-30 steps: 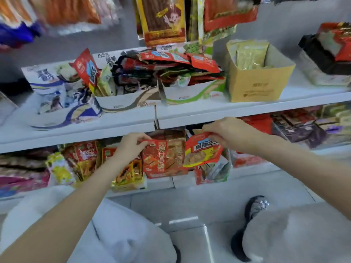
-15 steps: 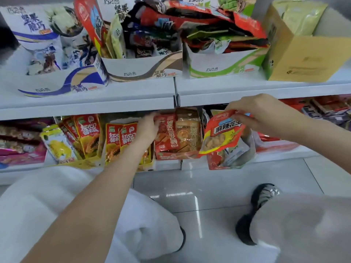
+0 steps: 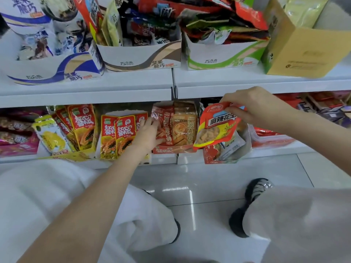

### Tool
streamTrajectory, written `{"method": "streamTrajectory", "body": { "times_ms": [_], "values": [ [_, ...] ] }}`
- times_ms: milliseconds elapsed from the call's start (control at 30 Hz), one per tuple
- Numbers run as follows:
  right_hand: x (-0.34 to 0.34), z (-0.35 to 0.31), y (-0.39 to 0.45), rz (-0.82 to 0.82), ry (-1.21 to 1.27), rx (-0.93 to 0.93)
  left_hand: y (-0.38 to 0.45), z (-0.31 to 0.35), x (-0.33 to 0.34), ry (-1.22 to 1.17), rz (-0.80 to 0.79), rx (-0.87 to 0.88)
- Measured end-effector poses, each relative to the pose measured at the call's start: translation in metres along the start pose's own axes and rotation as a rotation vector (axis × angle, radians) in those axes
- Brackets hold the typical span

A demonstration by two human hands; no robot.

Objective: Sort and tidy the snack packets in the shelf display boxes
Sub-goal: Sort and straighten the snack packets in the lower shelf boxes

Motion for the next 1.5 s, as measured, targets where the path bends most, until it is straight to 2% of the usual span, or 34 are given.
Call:
{"method": "streamTrajectory", "body": {
  "times_ms": [167,333,433,567,767,933,1000,1100,1167,1233,1300,1333,1433,1500],
  "values": [
    [0.005,0.002,0.006,-0.016,-0.005,0.037,0.008,-0.001,0.013,0.199,-0.183,0.15],
    [0.004,0.003,0.018,-0.084,0.008,0.08,0.019,0.001,0.009,0.329,-0.091,0.099],
    [-0.001,0.002,0.016,-0.116,0.032,0.097,0.025,0.001,0.014,0.263,-0.147,0.05],
    [-0.009,0.002,0.001,-0.064,0.049,0.109,0.032,-0.003,0.013,0.198,-0.149,0.018],
    [-0.004,0.009,-0.007,-0.044,0.041,0.095,0.034,0.008,0.016,0.293,0.003,0.021],
    [-0.008,0.016,-0.013,-0.022,0.051,0.134,0.029,0.006,0.001,0.3,-0.065,-0.015],
    [-0.013,0.019,-0.019,-0.005,0.09,0.189,0.016,0.008,-0.015,0.185,-0.035,0.007],
    [-0.021,0.024,-0.031,-0.01,0.226,0.302,-0.017,0.032,-0.043,-0.205,0.05,0.099],
    [-0.027,0.026,-0.042,-0.027,0.325,0.352,-0.042,0.064,-0.058,-0.473,-0.043,0.208],
    [-0.032,0.027,-0.053,-0.032,0.402,0.38,-0.062,0.101,-0.065,-0.682,-0.268,0.333],
    [-0.035,0.027,-0.063,-0.007,0.475,0.41,-0.073,0.132,-0.065,-0.671,-0.44,0.404],
    [-0.037,0.028,-0.068,0.024,0.531,0.427,-0.074,0.144,-0.064,-0.61,-0.457,0.409],
    [-0.046,0.037,-0.084,0.097,0.662,0.473,-0.068,0.173,-0.07,-0.484,-0.322,0.414],
    [-0.053,0.046,-0.097,0.066,0.672,0.539,-0.063,0.189,-0.074,-0.521,-0.244,0.414]
  ]
}}
Point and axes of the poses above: each hand's wrist, its own y-axis towards the middle knuckle, its own x-axis out of the palm, z = x × y, the point moved 5 cm from there along y, towards the middle knuckle, and after that the axes turned 10 degrees about -x, right-handed, at the moved point
